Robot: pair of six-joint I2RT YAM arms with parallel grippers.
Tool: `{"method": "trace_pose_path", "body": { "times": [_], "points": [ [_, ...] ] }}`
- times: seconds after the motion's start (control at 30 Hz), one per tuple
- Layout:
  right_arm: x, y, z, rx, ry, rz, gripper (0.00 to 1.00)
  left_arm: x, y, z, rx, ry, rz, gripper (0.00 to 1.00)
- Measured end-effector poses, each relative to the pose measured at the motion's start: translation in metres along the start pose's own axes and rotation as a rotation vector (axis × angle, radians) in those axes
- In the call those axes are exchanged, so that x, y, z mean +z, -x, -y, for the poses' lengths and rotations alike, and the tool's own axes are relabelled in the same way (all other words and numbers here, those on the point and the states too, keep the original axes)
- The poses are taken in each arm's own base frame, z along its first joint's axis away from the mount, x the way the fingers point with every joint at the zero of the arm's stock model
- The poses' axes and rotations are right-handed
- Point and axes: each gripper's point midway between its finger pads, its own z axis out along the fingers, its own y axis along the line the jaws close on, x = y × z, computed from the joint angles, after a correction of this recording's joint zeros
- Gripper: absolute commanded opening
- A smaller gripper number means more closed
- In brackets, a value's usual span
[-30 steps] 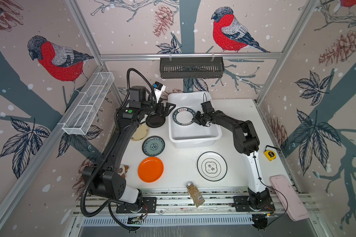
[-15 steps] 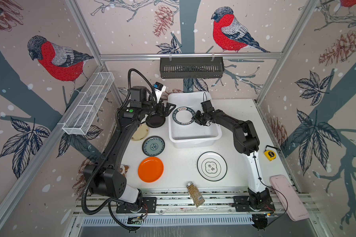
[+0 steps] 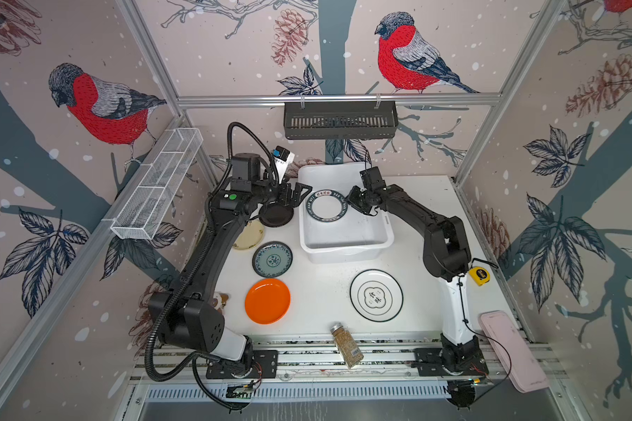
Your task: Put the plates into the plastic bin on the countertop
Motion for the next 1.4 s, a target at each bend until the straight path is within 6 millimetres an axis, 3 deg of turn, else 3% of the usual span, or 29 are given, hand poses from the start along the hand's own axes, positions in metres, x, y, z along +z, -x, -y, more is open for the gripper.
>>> {"method": "trace_pose_path", "body": {
  "times": [0.2, 0.37, 0.5, 0.67, 0.87, 1.03, 1.2, 1.4],
  "points": [
    [-0.043, -0.002, -0.019, -0.055, 0.030, 0.036, 0.42, -0.003, 0.001, -0.001, 0.014, 0.016, 0.003, 0.98],
    [-0.094, -0.005, -0.034, -0.114, 0.066, 0.097, 0.42, -0.010, -0.001, 0.002, 0.031, 0.028, -0.003, 0.98],
    [-0.139, -0.024, -0.053, -0.208, 0.126, 0.141, 0.42, -0.017, -0.002, 0.003, 0.052, 0.045, -0.004, 0.98],
    [-0.194, -0.071, -0.059, -0.366, 0.172, 0.174, 0.41, -0.026, -0.001, 0.008, 0.059, 0.053, -0.003, 0.98],
    [-0.239, -0.154, -0.029, -0.501, 0.251, 0.140, 0.44, -0.034, 0.000, 0.014, 0.071, 0.044, 0.005, 0.98],
    [-0.242, -0.231, 0.001, -0.578, 0.316, 0.020, 0.46, -0.032, 0.001, 0.016, 0.068, 0.025, 0.005, 0.98],
    [-0.222, -0.289, 0.023, -0.629, 0.273, -0.094, 0.47, -0.029, -0.011, 0.016, 0.057, 0.022, -0.011, 0.98],
    [-0.189, -0.323, 0.048, -0.676, 0.123, -0.161, 0.47, -0.026, -0.023, 0.016, 0.026, 0.020, -0.031, 0.98]
  ]
}}
